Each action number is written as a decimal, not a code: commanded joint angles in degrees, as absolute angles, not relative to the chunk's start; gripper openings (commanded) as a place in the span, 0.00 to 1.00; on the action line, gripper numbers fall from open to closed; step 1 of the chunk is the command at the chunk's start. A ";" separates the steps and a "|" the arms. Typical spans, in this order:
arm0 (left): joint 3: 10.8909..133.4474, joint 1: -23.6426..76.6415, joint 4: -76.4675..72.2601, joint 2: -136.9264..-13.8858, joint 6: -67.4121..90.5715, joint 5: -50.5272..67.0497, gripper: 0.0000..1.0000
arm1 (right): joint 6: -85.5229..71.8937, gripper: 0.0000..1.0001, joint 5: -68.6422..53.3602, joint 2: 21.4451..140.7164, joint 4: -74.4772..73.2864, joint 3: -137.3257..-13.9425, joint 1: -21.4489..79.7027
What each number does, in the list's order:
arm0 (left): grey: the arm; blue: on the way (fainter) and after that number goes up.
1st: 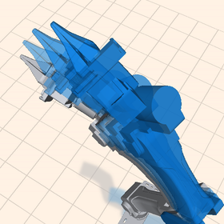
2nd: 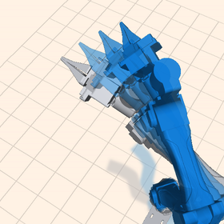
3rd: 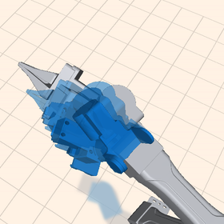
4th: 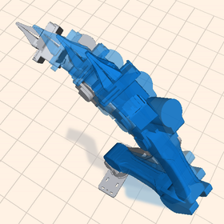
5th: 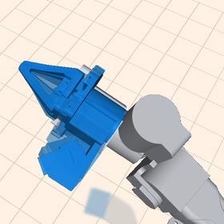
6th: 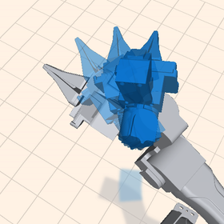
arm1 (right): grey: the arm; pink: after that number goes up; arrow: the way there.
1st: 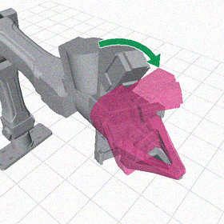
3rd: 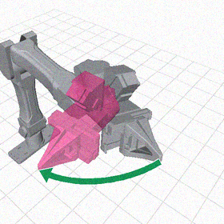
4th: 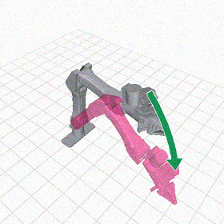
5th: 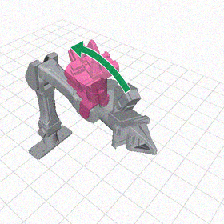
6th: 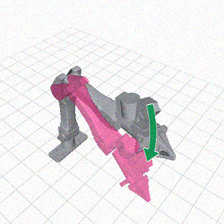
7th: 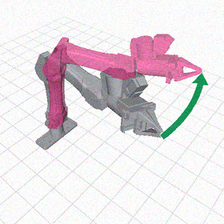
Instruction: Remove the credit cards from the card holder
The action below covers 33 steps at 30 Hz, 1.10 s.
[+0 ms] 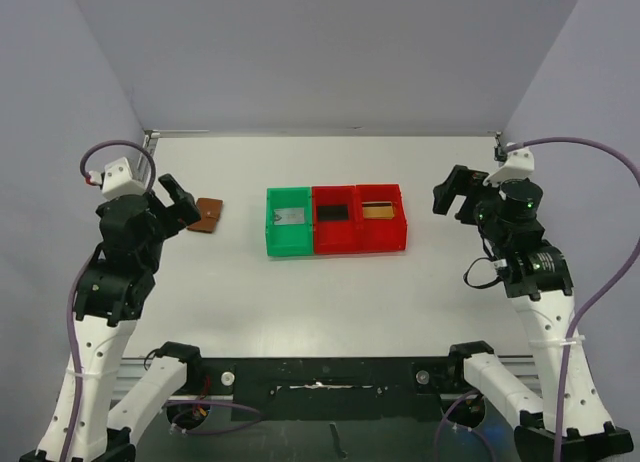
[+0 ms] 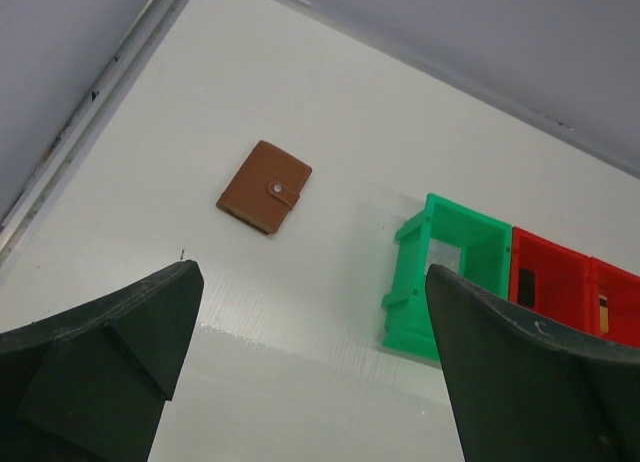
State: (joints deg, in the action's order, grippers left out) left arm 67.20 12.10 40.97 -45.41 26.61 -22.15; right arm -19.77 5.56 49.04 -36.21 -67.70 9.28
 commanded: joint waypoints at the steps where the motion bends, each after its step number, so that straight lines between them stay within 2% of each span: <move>1: 59.45 10.20 31.11 -43.18 29.03 -18.02 0.95 | -22.90 0.98 -2.85 50.31 -27.33 -61.30 6.17; 7: 47.85 5.71 21.45 -44.45 32.61 -10.99 0.95 | -25.69 0.98 -12.03 54.12 -21.67 -53.30 2.34; 11: 47.80 -0.33 17.82 -53.68 34.38 -1.13 0.95 | -26.30 0.98 -16.62 56.94 -20.05 -51.41 0.69; 21: 62.24 -8.71 13.11 -83.78 32.95 9.47 0.94 | -25.93 0.98 -22.61 58.74 -17.42 -51.95 -1.22; 28: 80.66 -10.75 19.05 -103.28 29.10 9.81 0.94 | -25.85 0.98 -24.93 58.97 -16.86 -53.78 -1.38; 33: 91.97 -10.93 25.53 -115.10 26.69 8.14 0.84 | -26.50 0.98 -25.27 59.07 -16.08 -53.94 -1.48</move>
State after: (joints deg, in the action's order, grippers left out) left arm 84.66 -10.61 20.64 -109.58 30.24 8.38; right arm -26.02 -23.46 59.16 -19.73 -51.03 -1.10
